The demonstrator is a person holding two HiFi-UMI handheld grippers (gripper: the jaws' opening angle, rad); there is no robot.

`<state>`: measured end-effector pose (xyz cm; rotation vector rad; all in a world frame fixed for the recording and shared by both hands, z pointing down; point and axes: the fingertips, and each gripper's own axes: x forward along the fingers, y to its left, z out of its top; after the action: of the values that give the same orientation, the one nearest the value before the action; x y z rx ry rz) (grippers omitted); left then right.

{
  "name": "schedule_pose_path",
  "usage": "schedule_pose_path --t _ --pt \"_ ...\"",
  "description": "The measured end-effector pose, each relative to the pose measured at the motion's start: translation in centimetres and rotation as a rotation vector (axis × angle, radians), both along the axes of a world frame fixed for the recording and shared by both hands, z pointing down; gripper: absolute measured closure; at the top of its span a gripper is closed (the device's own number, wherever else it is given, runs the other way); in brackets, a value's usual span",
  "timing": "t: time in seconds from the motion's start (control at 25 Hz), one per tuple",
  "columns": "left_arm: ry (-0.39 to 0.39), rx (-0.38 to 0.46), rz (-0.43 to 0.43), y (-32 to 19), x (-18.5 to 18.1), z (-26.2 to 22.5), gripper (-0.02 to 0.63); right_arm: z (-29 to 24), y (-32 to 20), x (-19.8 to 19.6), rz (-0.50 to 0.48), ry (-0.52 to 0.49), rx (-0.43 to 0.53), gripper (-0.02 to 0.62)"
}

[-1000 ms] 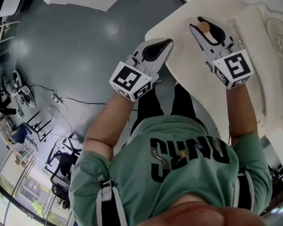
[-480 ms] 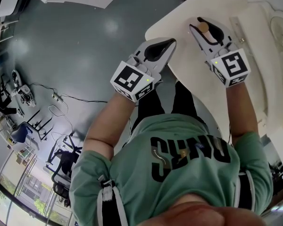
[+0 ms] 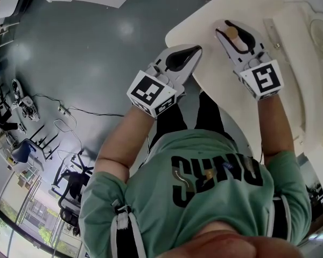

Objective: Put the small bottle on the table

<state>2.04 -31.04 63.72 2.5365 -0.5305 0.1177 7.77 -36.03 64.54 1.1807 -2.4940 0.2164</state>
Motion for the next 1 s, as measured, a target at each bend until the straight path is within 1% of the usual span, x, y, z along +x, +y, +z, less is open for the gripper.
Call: schedule_pose_path --t 0.12,0.36,0.6,0.76,0.8,0.92,1.0 --pt "0.003 0.0 0.004 0.1 0.1 -0.1 0.597 -0.2 -0.1 0.1 0.012 -0.032 0.03 0.471" --pt "-0.002 -0.001 0.003 0.4 -0.3 -0.2 0.597 0.0 -0.3 0.0 0.02 -0.027 0.03 0.471" --pt "-0.002 0.004 -0.001 1.2 -0.7 -1.0 0.597 0.4 -0.1 0.1 0.035 -0.007 -0.023 0.468" --pt "-0.001 0.012 -0.002 1.6 -1.1 -2.2 0.597 0.6 -0.3 0.1 0.062 0.02 -0.07 0.465" --pt "-0.002 0.013 -0.003 1.7 -1.2 -2.6 0.597 0.7 -0.3 0.0 0.063 0.028 -0.083 0.457" --pt "-0.008 0.014 -0.014 1.7 -1.9 -4.3 0.597 0.0 -0.1 -0.4 0.058 0.036 -0.109 0.393" --pt "-0.012 0.024 -0.019 1.7 -2.6 -5.6 0.597 -1.0 0.1 -0.5 0.06 0.036 -0.12 0.373"
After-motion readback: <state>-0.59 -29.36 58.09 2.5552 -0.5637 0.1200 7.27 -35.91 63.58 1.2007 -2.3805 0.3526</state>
